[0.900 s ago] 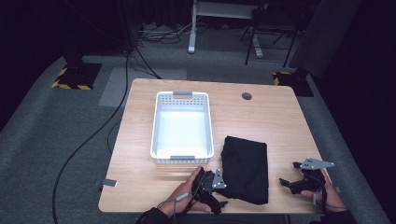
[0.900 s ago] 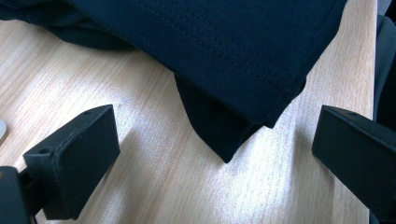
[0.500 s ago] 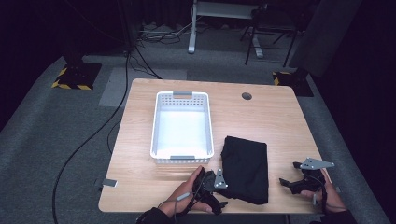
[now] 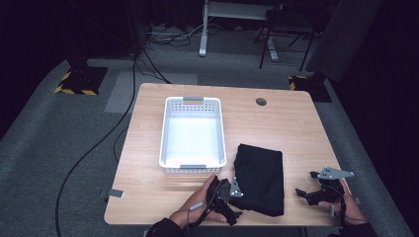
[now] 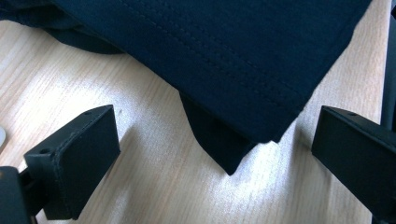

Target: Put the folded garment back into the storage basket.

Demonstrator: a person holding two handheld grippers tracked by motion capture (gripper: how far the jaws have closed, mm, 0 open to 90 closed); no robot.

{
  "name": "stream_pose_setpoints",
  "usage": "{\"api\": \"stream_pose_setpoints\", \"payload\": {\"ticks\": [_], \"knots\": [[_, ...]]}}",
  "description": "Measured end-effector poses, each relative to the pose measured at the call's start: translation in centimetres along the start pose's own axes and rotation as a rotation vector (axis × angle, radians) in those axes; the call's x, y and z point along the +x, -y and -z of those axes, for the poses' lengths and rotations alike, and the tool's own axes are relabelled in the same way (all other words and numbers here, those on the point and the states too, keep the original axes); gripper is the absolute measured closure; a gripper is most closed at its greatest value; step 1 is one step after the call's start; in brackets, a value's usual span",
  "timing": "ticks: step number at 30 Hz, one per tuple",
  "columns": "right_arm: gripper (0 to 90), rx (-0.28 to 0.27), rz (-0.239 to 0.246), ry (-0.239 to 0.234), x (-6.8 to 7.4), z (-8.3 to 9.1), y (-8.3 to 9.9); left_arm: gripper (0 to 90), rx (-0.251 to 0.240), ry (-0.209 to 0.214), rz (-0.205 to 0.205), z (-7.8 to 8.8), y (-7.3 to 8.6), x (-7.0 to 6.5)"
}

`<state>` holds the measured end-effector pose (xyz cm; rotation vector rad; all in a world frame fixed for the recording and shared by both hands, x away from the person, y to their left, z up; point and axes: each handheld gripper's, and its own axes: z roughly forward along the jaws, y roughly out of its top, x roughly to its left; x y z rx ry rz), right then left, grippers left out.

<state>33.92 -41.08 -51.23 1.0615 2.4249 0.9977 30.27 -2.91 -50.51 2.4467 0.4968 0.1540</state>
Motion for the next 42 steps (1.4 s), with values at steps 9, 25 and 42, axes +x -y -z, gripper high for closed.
{"api": "stream_pose_setpoints", "payload": {"ticks": [9,25,42], "knots": [[0.7,0.0,0.0,0.0,0.0,0.0,0.0,1.5,0.001,-0.007,0.012,-0.3,-0.5,0.1],[0.6,0.0,0.0,0.001,0.0,0.0,0.0,2.0,0.016,-0.013,0.018,-1.0,-1.6,0.0],[0.7,0.0,0.0,0.0,0.0,0.0,0.0,6.7,0.005,-0.038,0.051,-1.4,-2.4,-0.1]]}}
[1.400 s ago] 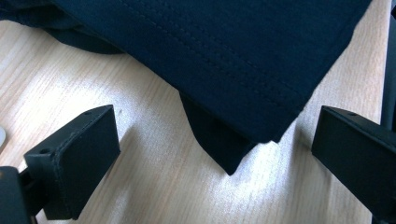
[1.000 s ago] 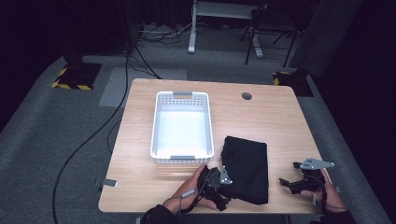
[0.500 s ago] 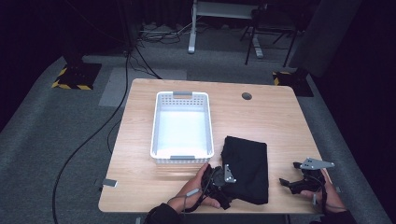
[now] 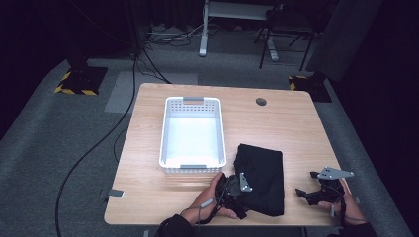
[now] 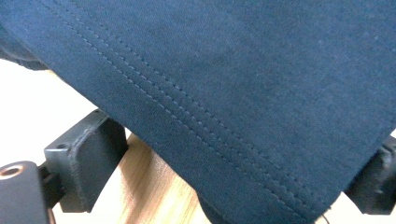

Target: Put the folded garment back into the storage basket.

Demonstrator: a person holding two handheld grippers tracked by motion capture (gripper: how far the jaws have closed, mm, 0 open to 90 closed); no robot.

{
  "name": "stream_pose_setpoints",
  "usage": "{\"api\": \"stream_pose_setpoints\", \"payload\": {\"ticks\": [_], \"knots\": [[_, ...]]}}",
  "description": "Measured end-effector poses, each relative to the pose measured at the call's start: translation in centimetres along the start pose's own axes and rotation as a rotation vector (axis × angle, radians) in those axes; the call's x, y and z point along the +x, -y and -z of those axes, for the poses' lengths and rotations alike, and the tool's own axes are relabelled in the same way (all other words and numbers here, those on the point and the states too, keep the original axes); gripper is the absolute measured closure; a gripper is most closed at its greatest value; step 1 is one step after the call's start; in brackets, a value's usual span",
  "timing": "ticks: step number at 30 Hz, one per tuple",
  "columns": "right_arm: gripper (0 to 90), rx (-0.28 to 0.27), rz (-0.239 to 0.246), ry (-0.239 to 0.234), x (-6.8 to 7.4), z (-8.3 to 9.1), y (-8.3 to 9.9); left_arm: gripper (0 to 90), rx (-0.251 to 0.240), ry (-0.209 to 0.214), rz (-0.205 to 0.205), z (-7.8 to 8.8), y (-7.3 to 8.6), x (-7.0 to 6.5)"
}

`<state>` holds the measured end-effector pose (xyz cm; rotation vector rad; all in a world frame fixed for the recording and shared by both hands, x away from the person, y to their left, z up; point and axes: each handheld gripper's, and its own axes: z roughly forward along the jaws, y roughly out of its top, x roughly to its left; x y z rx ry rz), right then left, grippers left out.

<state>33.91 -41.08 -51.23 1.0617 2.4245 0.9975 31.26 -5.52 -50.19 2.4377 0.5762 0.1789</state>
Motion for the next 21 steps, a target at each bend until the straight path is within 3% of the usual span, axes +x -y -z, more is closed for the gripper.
{"api": "stream_pose_setpoints", "payload": {"ticks": [12,17,19,21], "knots": [[0.6,0.001,-0.002,0.003,0.04,0.0,-0.02,43.3,-0.036,0.015,-0.01,0.44,-0.19,-0.5],[0.7,0.01,0.012,0.017,0.12,0.09,-0.17,49.4,-0.038,0.014,-0.013,0.47,-0.22,-0.75],[1.9,0.027,-0.007,0.013,0.23,0.13,-0.29,50.3,-0.035,0.012,-0.012,0.48,-0.26,-0.8],[2.9,0.033,0.012,0.014,0.52,0.19,-0.48,50.8,-0.037,0.009,-0.008,0.46,-0.26,-0.87]]}}
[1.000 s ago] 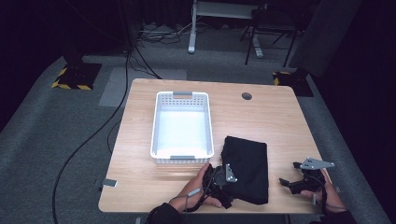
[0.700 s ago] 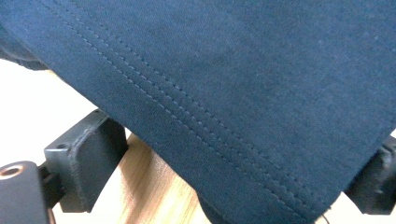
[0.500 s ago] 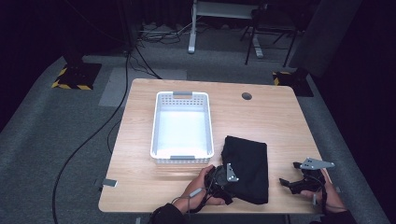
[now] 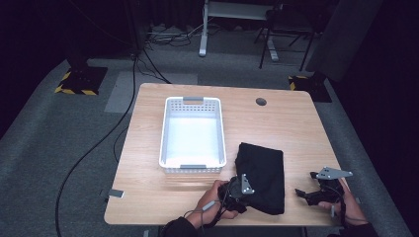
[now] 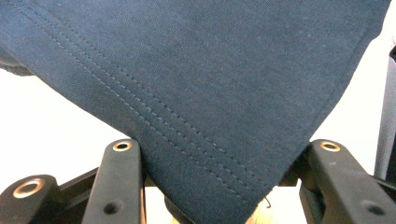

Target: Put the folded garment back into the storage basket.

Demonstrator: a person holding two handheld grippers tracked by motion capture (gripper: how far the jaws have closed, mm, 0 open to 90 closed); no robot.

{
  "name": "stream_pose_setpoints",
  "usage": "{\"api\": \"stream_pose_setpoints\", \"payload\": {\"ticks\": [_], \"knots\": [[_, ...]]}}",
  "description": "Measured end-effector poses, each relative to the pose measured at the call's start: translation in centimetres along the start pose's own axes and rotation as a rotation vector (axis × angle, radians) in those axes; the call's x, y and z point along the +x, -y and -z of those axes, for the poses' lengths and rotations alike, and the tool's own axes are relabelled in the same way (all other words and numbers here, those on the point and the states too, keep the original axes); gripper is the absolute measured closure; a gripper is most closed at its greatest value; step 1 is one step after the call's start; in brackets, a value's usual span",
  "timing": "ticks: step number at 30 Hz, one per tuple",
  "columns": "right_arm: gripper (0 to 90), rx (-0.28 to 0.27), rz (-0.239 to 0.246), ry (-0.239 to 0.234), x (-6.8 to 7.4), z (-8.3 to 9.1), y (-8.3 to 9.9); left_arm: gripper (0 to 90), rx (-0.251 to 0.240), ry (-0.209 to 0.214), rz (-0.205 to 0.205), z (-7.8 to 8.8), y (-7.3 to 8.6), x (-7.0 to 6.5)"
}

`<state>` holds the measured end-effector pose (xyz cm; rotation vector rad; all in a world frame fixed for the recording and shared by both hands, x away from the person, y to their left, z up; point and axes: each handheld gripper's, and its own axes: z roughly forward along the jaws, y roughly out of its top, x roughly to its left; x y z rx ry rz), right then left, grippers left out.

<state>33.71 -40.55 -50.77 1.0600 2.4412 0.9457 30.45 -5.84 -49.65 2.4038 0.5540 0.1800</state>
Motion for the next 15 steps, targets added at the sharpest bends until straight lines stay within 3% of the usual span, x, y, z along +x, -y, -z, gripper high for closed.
{"api": "stream_pose_setpoints", "payload": {"ticks": [15], "knots": [[3.9,-0.01,0.027,-0.018,1.4,0.3,-1.9,50.9,-0.014,-0.002,0.001,-0.1,0.0,-0.2]]}}
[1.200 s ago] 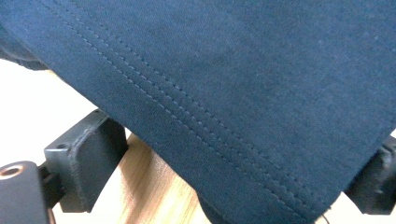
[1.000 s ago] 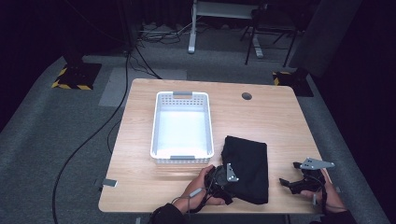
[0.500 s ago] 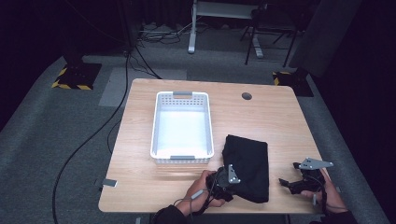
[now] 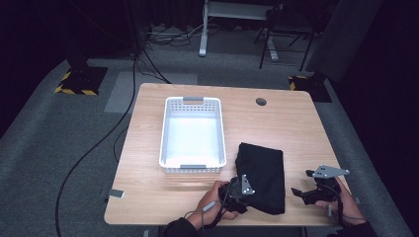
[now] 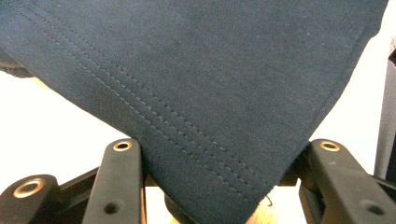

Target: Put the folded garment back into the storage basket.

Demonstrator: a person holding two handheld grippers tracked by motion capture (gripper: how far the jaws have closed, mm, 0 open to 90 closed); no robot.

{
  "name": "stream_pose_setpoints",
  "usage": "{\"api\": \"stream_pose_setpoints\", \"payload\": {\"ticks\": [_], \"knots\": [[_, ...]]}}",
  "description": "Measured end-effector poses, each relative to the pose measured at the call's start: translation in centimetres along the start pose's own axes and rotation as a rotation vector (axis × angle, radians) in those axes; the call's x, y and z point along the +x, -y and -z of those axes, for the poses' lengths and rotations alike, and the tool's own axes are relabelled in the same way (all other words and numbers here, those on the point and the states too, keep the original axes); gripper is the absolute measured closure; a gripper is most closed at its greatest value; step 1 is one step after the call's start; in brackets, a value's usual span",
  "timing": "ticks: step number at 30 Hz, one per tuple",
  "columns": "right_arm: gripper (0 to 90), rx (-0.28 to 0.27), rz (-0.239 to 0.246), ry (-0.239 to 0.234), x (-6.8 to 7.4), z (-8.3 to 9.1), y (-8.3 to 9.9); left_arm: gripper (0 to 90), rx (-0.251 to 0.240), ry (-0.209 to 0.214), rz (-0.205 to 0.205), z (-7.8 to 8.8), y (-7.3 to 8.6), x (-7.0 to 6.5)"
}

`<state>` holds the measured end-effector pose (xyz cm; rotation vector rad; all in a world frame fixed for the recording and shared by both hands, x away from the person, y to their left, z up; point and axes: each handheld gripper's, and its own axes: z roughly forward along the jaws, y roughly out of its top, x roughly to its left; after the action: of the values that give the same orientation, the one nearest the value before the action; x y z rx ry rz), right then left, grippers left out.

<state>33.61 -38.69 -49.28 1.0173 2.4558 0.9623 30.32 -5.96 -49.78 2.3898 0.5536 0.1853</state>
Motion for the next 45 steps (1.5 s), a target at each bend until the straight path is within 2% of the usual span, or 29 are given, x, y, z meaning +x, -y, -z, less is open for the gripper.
{"api": "stream_pose_setpoints", "payload": {"ticks": [5,18,45], "knots": [[4.3,0.01,0.007,0.006,0.2,-0.3,-0.7,50.9,-0.001,0.0,0.001,0.0,0.0,0.0],[4.3,-0.011,0.017,0.02,0.5,-0.1,-1.9,50.7,-0.005,-0.003,0.001,0.0,0.0,-0.1],[4.5,-0.012,0.044,-0.01,1.8,-1.1,-4.5,50.7,-0.012,-0.006,0.005,-0.1,0.1,-0.1]]}}
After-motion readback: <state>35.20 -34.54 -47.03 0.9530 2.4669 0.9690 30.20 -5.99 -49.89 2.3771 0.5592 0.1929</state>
